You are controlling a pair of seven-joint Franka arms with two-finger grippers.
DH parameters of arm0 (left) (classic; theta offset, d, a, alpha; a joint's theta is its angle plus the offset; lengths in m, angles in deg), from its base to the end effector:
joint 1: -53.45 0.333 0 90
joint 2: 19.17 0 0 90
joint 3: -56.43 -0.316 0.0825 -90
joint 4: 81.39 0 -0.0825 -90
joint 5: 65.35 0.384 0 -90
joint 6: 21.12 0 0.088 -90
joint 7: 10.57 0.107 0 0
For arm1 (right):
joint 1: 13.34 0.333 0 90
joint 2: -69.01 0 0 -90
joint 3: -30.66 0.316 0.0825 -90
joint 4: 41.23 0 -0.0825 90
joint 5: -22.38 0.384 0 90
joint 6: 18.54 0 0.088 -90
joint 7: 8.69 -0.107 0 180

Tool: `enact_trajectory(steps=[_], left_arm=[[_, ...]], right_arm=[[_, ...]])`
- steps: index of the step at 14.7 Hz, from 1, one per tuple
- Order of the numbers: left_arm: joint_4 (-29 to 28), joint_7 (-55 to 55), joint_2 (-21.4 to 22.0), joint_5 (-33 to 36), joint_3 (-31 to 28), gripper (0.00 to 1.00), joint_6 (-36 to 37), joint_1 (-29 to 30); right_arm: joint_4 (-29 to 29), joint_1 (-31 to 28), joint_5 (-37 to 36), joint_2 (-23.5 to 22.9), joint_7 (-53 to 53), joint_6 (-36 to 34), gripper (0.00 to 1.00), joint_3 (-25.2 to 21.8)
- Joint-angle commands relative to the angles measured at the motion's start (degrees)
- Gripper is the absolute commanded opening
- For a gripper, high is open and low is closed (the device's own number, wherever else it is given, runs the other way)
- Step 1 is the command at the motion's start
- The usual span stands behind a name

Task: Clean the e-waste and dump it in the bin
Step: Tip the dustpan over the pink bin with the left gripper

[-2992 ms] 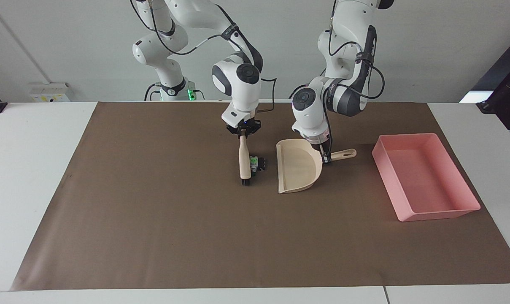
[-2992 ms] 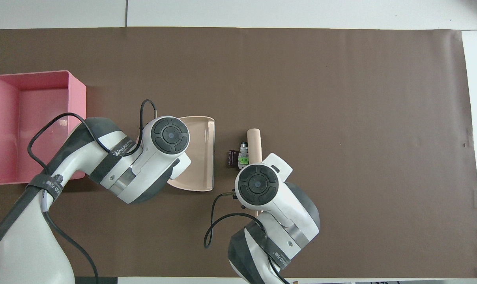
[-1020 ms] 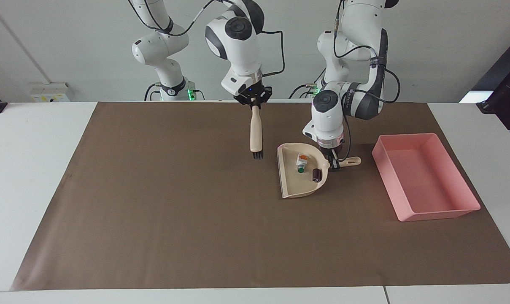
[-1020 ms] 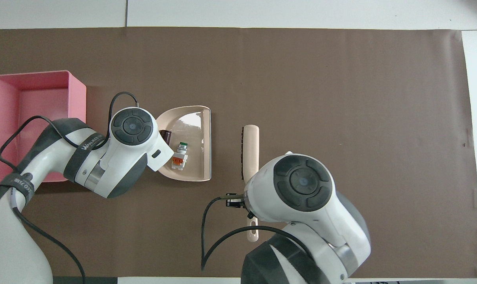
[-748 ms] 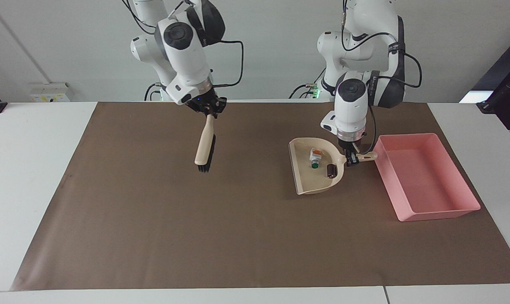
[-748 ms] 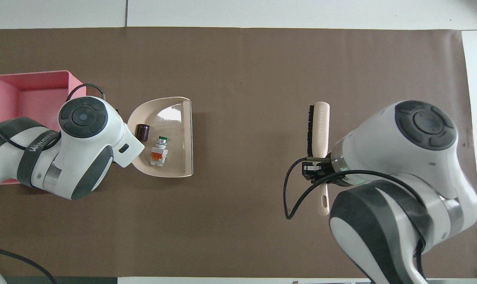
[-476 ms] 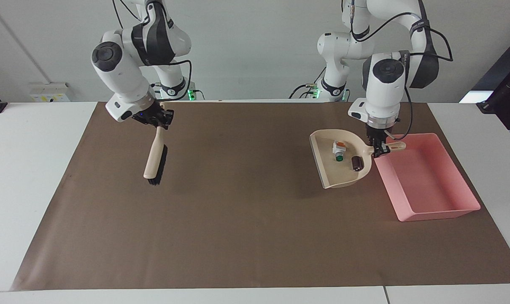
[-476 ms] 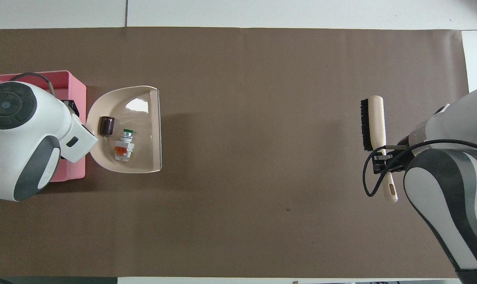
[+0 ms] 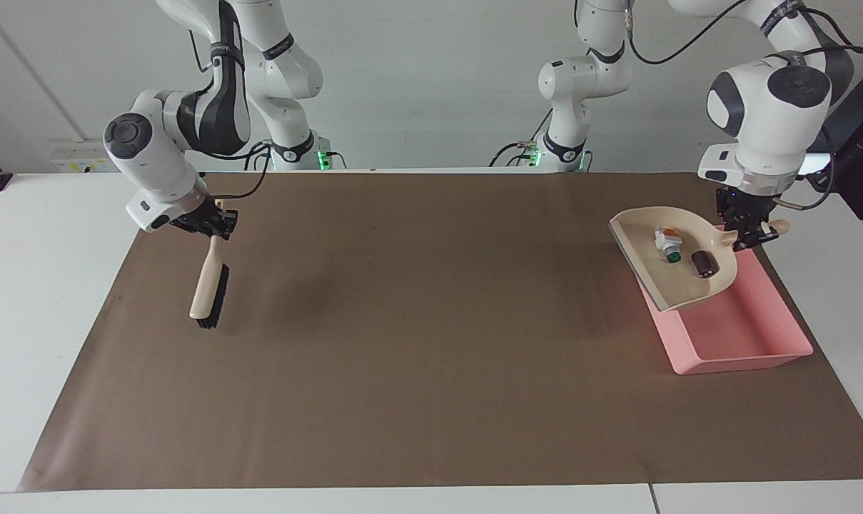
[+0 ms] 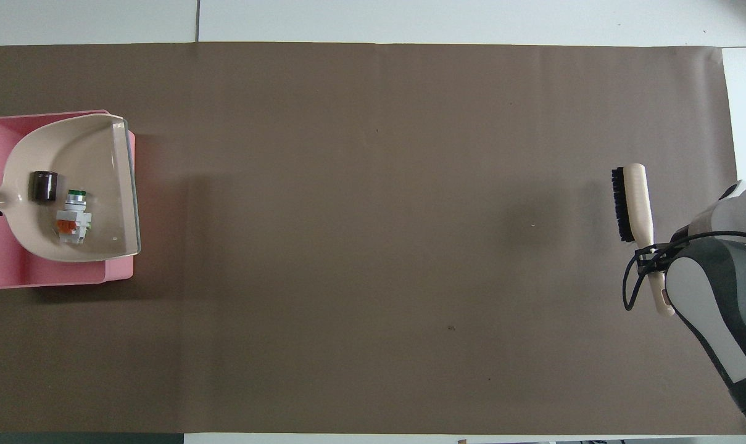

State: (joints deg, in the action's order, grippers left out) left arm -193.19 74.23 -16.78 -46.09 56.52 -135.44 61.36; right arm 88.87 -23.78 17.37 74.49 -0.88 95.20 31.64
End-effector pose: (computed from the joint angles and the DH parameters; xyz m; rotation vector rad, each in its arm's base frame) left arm 0.5489 0.0958 0.5065 -2.1180 1.9144 0.2404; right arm 0.4737 -0.0844 0.3837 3.0775 0.0213 -0.3079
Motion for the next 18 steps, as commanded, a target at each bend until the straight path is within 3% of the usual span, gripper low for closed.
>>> enact_trajectory(steps=[1, 4, 9, 15, 18], left_arm=[[5.5, 1.8, -4.6, 6.5, 0.3, 0.0, 0.6, 3.5], [9.3, 1.3, -8.1, 13.0, 0.2, 0.0, 0.6, 3.5], [8.4, 0.6, -10.2, 28.6, 0.3, 0.0, 1.5, -0.1], [-0.4, -6.0, -6.9, 39.8, 0.3, 0.0, 2.1, -2.4], [0.1, -6.1, -6.8, 42.1, 0.3, 0.0, 6.3, -3.9]], right_arm=[[3.9, -2.9, -3.8, 0.6, 2.4, 5.4, 0.0, 1.0], [5.5, -4.6, -4.7, 0.2, 3.4, 9.4, 0.0, 1.0], [7.3, -6.7, -4.7, -0.5, 3.0, 11.9, 0.0, 1.0], [8.3, -7.3, -4.4, -0.1, 3.4, 12.7, 0.01, 1.1], [8.5, -7.1, -3.6, 0.1, 3.5, 12.3, 0.02, 1.2]])
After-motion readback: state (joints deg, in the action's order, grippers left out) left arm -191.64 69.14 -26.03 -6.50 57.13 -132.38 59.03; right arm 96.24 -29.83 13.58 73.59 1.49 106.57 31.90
